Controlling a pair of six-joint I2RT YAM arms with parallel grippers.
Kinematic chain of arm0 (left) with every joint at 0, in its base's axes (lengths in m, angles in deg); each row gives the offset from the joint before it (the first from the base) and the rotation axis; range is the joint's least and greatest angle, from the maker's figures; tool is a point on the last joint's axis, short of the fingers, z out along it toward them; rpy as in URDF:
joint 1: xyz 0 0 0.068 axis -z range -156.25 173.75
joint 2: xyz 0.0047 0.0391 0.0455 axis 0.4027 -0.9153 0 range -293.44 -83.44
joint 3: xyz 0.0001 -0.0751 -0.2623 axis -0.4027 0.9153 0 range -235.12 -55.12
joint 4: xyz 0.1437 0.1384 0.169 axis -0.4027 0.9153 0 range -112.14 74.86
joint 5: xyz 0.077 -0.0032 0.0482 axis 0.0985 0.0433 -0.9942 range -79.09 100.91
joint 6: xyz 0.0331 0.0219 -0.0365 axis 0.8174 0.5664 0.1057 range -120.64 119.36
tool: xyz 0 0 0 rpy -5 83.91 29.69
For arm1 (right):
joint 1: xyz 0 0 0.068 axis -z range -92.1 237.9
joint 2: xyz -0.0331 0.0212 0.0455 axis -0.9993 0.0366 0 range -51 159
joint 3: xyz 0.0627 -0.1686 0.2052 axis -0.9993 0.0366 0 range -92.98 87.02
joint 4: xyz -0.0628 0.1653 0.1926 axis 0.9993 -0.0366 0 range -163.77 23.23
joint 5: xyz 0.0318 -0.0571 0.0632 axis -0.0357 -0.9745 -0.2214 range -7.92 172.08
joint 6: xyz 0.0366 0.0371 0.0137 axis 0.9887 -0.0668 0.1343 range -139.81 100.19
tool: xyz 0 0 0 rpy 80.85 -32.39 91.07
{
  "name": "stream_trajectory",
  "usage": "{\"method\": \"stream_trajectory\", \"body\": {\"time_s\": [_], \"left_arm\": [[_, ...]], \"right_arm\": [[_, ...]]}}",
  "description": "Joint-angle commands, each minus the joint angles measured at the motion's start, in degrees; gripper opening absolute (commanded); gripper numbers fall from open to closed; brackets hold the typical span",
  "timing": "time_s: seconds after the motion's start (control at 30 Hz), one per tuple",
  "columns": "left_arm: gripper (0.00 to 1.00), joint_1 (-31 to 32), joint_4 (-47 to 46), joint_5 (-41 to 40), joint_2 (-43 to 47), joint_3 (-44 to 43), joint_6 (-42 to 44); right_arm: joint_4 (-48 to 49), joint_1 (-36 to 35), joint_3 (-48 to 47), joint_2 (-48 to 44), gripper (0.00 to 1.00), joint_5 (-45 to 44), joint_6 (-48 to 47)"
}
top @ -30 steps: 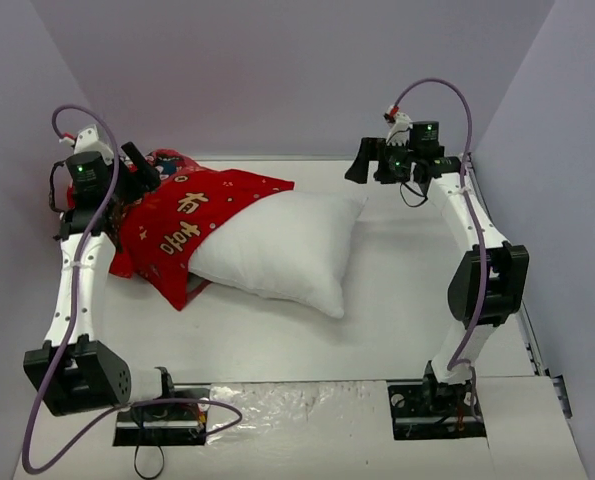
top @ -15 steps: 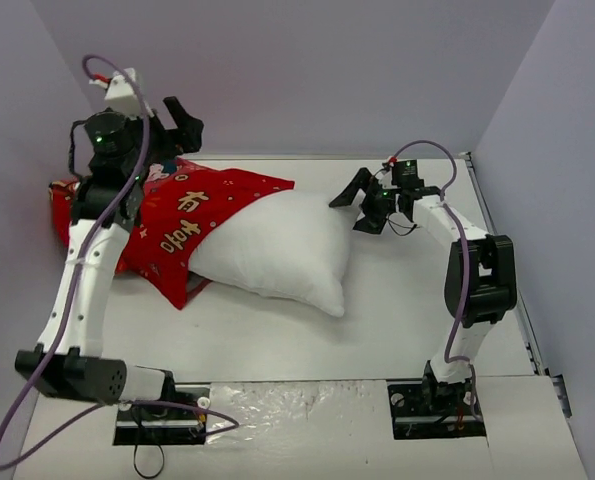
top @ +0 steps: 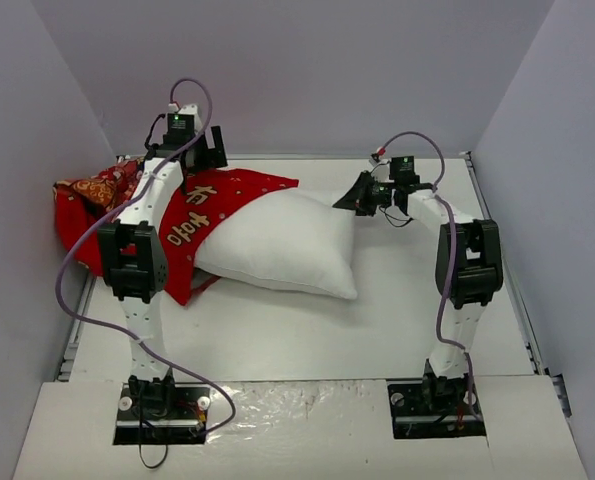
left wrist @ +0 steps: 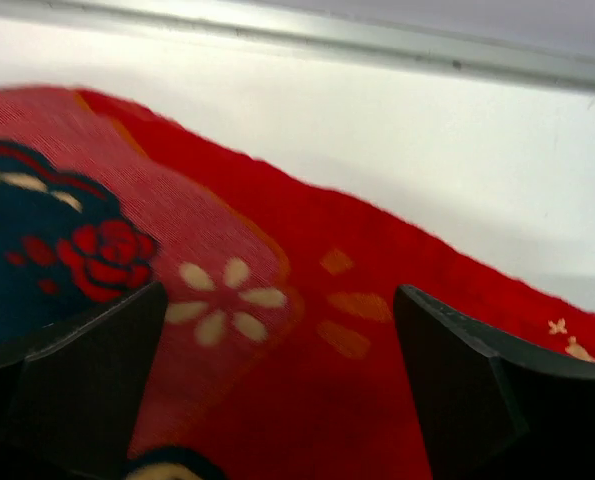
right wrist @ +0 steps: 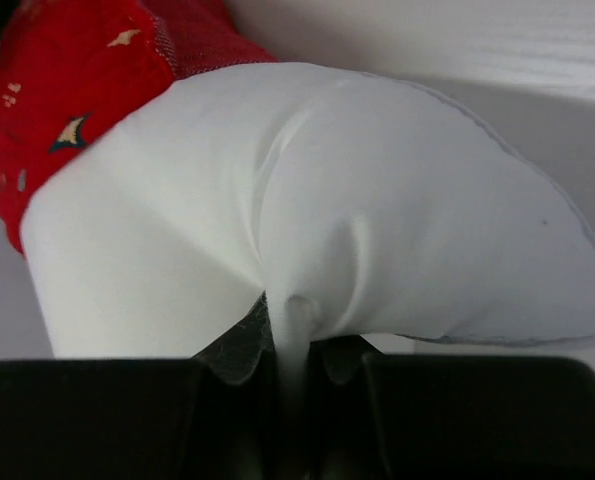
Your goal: Remove the pillowcase from the pillow
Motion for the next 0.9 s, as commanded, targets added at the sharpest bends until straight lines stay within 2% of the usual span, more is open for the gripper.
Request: {"method": "stream_trajectory", "body": {"time_s": [0.0, 0.03, 0.1, 0.17, 0.27, 0.47, 0.7, 0.87], "left_arm": [[0.98, -2.94, 5.81, 0.44, 2.04, -8.03, -1.50], [0.98, -4.17, 6.42, 0.00, 2.04, -7.68, -2.47], [0.97, -5.05, 8.52, -2.09, 2.12, -6.81, -5.63], [0.97, -7.60, 11.34, -5.61, 2.04, -6.36, -8.44], [0.97, -10.06, 12.85, -7.04, 2.30, -3.82, -16.69], [0.94, -9.98, 11.09, -0.10, -2.44, -3.28, -24.34], [0.94, -7.61, 11.44, 4.83, -10.96, -14.60, -29.72], [0.94, -7.52, 8.73, 8.52, -12.38, -15.86, -35.52]], "right_arm": [[-18.66, 5.39, -6.38, -2.65, 0.00, -1.90, -28.10], [-21.08, 6.79, -7.61, -3.09, 0.00, -7.66, -38.16], [-25.21, 8.11, -7.62, -4.41, 0.00, -12.44, -46.84], [-25.24, 10.31, -5.09, -5.64, 0.00, -20.50, -56.14], [-25.15, 13.56, -2.80, -7.22, 0.00, -24.14, -62.93], [-24.71, 14.98, -1.38, -10.39, 0.00, -23.72, -68.23], [-23.13, 11.03, -1.12, -11.62, 0.00, -26.70, -70.52], [-22.78, 10.15, -1.03, -11.27, 0.00, -26.70, -69.82]]}}
